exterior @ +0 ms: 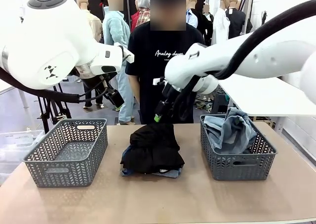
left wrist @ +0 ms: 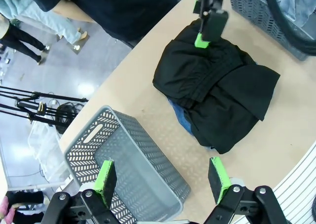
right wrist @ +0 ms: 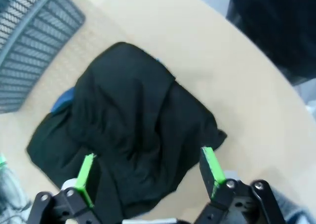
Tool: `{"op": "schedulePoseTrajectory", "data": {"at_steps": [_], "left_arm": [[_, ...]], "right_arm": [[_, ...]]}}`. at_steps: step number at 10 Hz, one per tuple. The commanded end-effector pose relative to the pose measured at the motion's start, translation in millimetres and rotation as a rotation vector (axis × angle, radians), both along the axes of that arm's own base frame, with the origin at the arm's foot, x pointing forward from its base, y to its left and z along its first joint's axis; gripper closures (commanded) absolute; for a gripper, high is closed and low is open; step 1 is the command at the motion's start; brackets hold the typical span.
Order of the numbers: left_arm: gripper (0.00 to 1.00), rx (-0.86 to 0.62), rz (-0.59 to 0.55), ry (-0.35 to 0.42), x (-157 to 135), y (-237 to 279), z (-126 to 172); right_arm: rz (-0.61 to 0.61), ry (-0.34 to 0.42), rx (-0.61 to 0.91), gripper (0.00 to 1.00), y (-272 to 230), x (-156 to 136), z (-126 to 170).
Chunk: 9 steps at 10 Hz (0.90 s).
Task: Sort the tops and bottoms.
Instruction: Lift clothes from the center of the table with your right hand.
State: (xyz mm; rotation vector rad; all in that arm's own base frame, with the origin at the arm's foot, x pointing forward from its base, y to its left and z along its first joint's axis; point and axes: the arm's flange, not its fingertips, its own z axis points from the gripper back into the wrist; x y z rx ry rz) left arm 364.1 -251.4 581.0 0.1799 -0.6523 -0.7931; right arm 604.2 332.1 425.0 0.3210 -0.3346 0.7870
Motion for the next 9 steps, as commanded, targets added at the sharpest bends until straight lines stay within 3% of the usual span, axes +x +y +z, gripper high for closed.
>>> {"op": "schedulePoseTrajectory", "data": {"at_steps": [1, 7, 9], "left_arm": [[0.03, 0.01, 0.0, 0.005, 0.4, 1.0, 3.0], [0.03, 0.01, 0.0, 0.005, 0.4, 1.0, 3.0], [0.03, 0.01, 0.0, 0.005, 0.4, 1.0, 3.0]], "right_arm": [[0.014, 0.042, -0.077, 0.0, 27.7, 19.7, -12.9], [0.118, 0.075, -0.196, 0.0, 68.8, 15.4, -67.7], [0.124, 0.077, -0.253, 0.36, 71.8, 11.2, -68.2]]}}
